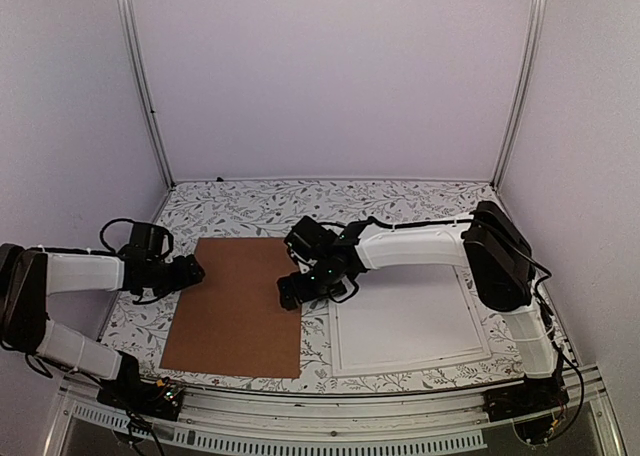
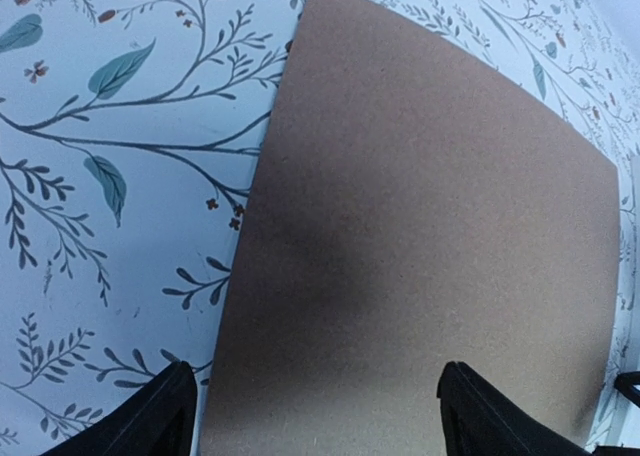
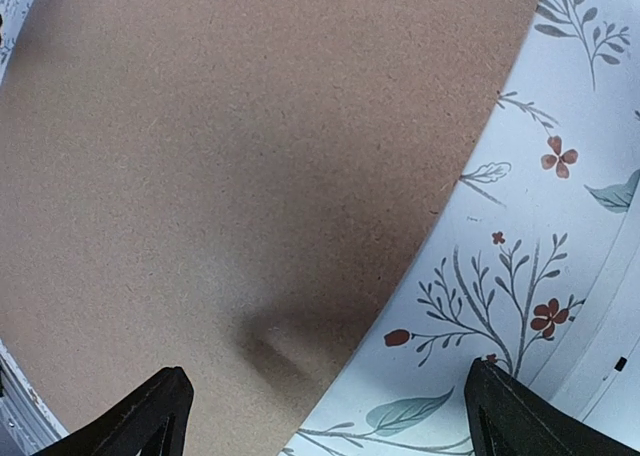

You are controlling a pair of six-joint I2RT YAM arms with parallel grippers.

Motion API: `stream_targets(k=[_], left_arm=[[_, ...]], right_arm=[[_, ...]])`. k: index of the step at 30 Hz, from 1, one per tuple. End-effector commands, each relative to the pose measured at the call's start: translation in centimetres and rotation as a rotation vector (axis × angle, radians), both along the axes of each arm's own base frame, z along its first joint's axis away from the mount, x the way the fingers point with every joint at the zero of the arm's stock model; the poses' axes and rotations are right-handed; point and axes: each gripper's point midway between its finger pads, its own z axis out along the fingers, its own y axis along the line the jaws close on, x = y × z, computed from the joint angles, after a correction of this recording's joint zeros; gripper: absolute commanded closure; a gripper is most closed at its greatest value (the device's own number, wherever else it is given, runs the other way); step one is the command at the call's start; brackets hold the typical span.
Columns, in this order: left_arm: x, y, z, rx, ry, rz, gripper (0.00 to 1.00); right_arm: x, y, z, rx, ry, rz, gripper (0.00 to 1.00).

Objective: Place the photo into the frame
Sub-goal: Pick up the backboard from the center of the board.

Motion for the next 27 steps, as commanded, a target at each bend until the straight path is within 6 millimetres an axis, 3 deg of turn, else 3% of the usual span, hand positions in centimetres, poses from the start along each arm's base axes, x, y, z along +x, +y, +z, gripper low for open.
stream_targets(k=[1,8,13,19,27], left_arm=[[-0.7,0.2,-1.0,0.007,0.023,-0.011,0.14],[-1.4,-0.4,-1.3,-0.062,0.043,0.013,0.14],[-1.9,0.6,-2.1,-0.037,0.062,0.048,0.13],[-2.0,0.9,-2.9,-0.081,0.092,0.058,0.12],[-2.2,-0.9,-3.5,-0.190,0.101,0.012,0.07]], right_arm=[[-1.0,-0.2,-1.7,0.039,0.079,-0.017,0.01],[-2.0,0.8,-2.2,0.121,0.150,-0.025,0.01],[-3.0,1.9,-3.0,0.185,0.225,-0.013,0.01],[-3.0,1.9,-3.1,0.196,0.232,-0.029,0.01],[-3.0,2.3,-2.9,0.215,0.232,-0.022,0.01]])
